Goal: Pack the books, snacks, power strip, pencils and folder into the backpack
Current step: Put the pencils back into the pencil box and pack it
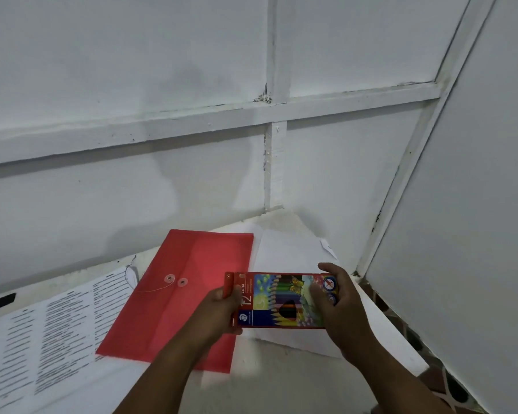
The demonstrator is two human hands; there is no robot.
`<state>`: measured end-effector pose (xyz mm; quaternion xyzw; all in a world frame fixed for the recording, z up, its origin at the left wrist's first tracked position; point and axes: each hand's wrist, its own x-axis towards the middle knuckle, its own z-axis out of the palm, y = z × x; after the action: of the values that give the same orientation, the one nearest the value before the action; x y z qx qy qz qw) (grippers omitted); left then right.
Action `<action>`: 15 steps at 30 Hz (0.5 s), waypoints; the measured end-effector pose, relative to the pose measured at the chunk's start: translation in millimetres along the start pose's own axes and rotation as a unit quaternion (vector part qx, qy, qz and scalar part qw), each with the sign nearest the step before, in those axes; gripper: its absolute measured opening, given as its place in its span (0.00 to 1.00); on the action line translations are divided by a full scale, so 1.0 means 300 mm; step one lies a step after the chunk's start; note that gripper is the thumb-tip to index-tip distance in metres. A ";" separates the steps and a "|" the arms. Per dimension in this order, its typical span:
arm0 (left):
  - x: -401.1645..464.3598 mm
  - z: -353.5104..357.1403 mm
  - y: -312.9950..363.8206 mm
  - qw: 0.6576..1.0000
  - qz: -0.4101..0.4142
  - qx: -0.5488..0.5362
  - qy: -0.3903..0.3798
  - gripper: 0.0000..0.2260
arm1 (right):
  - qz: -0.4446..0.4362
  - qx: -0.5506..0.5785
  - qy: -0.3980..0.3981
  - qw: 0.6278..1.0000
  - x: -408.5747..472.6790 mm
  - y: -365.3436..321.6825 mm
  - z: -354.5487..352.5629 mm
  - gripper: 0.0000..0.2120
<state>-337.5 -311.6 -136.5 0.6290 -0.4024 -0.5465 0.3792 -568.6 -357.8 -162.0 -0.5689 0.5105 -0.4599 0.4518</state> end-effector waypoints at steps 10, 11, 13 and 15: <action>-0.031 0.040 0.000 0.994 -0.046 -0.037 0.087 0.21 | 0.011 0.020 -0.115 0.993 0.088 -0.010 -0.009 0.18; -0.032 0.053 -0.002 0.993 -0.051 -0.041 0.099 0.20 | 0.017 0.021 -0.129 0.991 0.094 -0.007 -0.015 0.20; -0.045 0.074 -0.008 0.988 -0.052 -0.067 0.128 0.18 | 0.031 0.032 -0.166 0.985 0.109 -0.005 -0.039 0.23; -0.065 0.081 -0.027 0.977 -0.041 -0.124 0.168 0.15 | 0.060 0.057 -0.218 0.972 0.123 -0.002 -0.065 0.28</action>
<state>-362.3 -291.3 -139.3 0.6760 -0.2360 -0.4941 0.4931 -585.7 -395.5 -155.8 -0.5968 0.4058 -0.3255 0.6109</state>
